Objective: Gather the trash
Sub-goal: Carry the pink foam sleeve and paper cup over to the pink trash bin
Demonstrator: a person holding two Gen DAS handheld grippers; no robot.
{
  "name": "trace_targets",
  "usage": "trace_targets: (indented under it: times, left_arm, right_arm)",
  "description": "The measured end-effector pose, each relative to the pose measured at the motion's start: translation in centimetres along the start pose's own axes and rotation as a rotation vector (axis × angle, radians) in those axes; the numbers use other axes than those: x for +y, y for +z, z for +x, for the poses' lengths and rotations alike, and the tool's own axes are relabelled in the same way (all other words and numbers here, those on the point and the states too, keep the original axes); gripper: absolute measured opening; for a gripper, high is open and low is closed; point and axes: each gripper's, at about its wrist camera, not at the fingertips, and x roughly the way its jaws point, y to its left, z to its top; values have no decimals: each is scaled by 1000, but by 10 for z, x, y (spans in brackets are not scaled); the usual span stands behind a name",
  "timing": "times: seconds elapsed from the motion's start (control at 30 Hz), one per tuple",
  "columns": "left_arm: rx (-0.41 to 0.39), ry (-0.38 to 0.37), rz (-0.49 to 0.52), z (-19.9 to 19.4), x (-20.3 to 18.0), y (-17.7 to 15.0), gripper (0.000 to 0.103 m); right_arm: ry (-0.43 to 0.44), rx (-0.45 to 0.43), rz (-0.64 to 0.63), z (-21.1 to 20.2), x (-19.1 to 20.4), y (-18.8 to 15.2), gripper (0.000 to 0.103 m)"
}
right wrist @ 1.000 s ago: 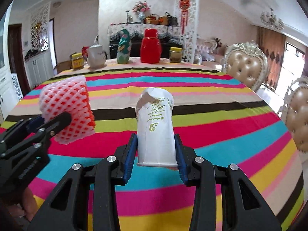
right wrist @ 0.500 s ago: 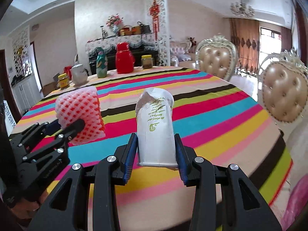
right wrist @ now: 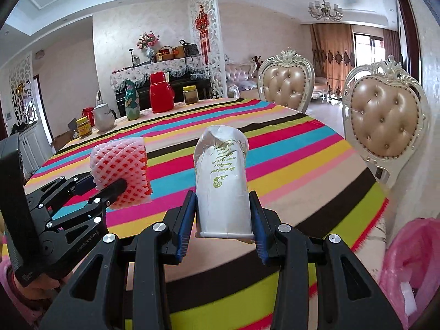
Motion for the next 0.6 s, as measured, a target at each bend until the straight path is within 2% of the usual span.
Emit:
trace_targets:
  times: [0.27,0.47,0.6]
  left_arm:
    - [11,-58,6,-8,-22,5,35]
    - [9,-154,-6,-12,-51,14,35]
    - [8,-248,-2,-12,-82,22,35]
  right_arm:
    - [-32,-17,-29,-21,-14,-11,38]
    - [-105,-53,-2,-56,-50,-26,38]
    - [-171,-58,39,-79,-83,-39,38]
